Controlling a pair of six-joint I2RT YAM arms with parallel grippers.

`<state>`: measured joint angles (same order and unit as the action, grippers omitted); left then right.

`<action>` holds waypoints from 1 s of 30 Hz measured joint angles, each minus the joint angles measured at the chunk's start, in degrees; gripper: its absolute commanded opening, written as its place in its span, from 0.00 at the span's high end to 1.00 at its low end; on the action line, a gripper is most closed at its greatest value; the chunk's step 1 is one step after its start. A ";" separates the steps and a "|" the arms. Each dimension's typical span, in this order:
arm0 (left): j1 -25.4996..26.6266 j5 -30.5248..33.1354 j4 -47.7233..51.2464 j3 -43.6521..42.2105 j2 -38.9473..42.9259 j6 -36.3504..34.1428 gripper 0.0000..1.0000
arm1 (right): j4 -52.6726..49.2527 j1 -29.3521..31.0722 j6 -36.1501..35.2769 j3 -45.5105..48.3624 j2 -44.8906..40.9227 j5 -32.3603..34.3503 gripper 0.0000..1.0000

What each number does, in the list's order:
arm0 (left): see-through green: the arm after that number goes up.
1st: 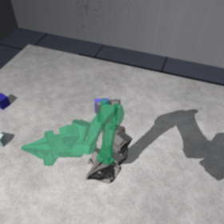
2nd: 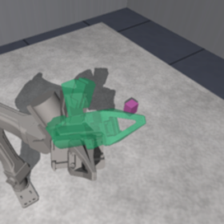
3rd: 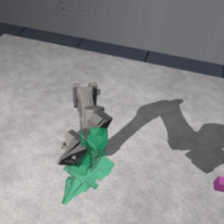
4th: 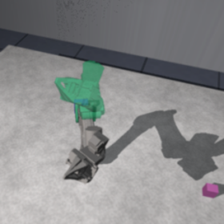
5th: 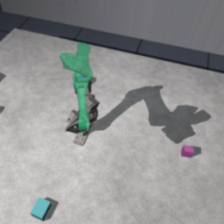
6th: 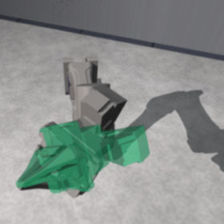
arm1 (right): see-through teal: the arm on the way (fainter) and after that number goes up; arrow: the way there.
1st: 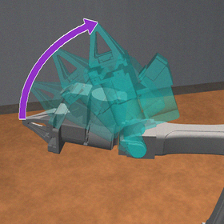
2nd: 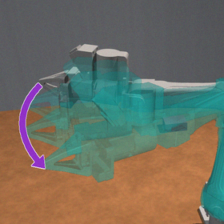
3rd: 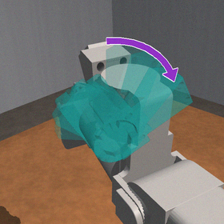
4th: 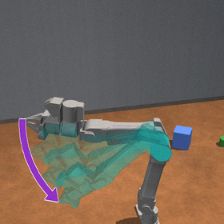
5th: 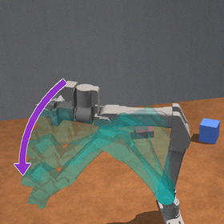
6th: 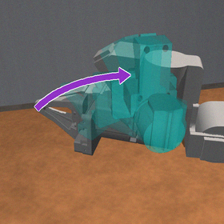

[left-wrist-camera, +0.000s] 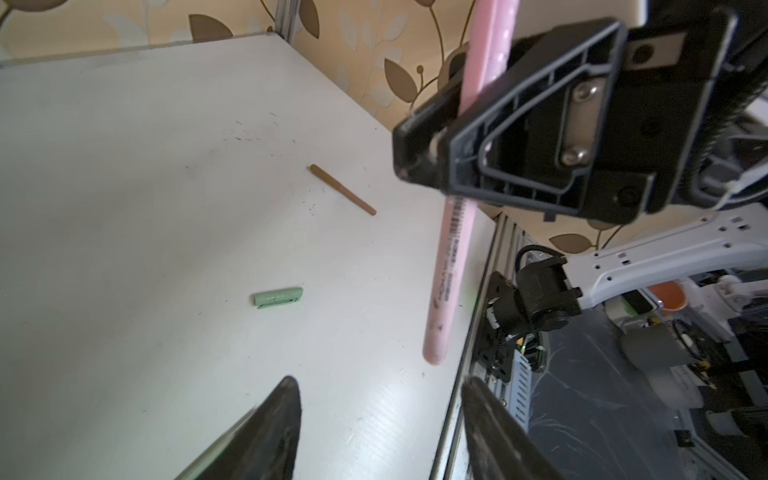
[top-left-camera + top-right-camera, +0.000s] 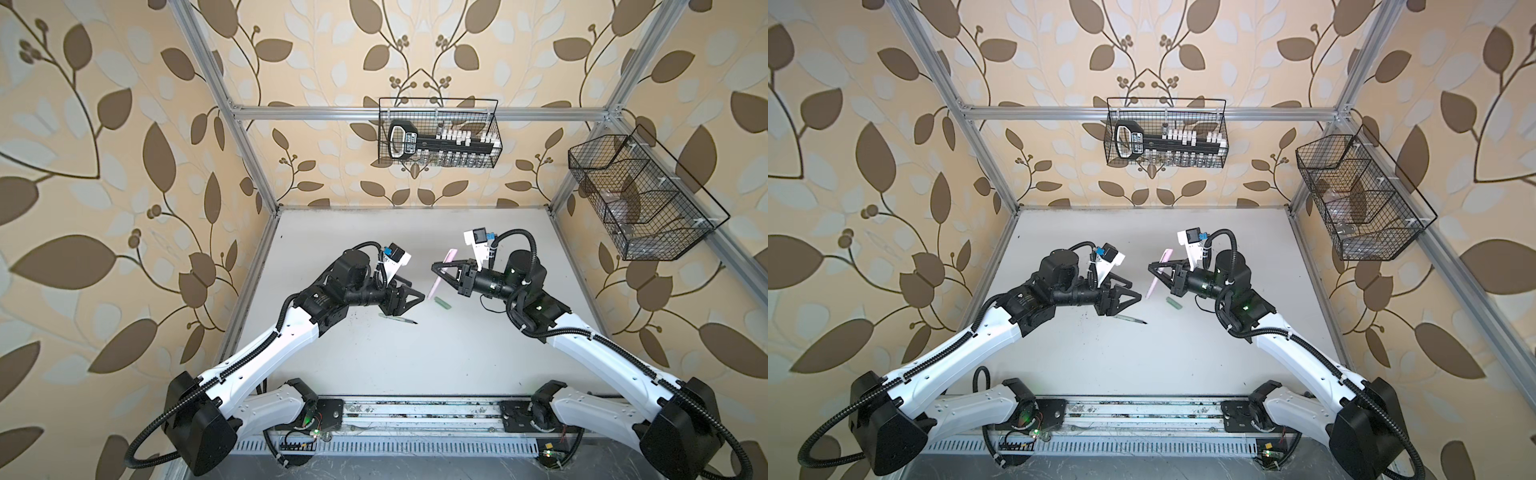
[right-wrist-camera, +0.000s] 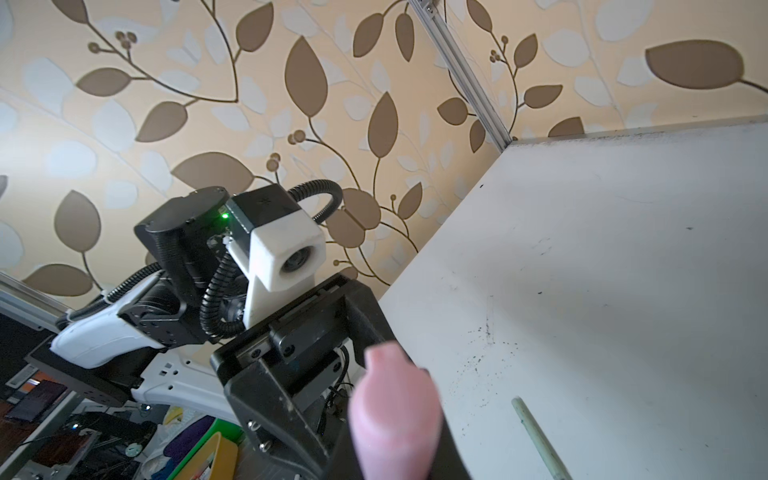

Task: Insert the pens into the pen caps
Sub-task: 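Press the pink cap down onto the pen barrel with the right gripper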

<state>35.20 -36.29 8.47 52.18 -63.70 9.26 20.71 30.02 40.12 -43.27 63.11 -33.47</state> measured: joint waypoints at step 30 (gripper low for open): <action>0.00 -8.76 -8.20 0.00 -5.18 4.90 0.83 | 9.99 2.32 4.09 2.56 1.27 2.54 1.00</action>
<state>35.20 -45.06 0.27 52.18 -68.88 14.15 30.70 32.34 44.21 -40.71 64.38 -30.94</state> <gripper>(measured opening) 0.169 0.112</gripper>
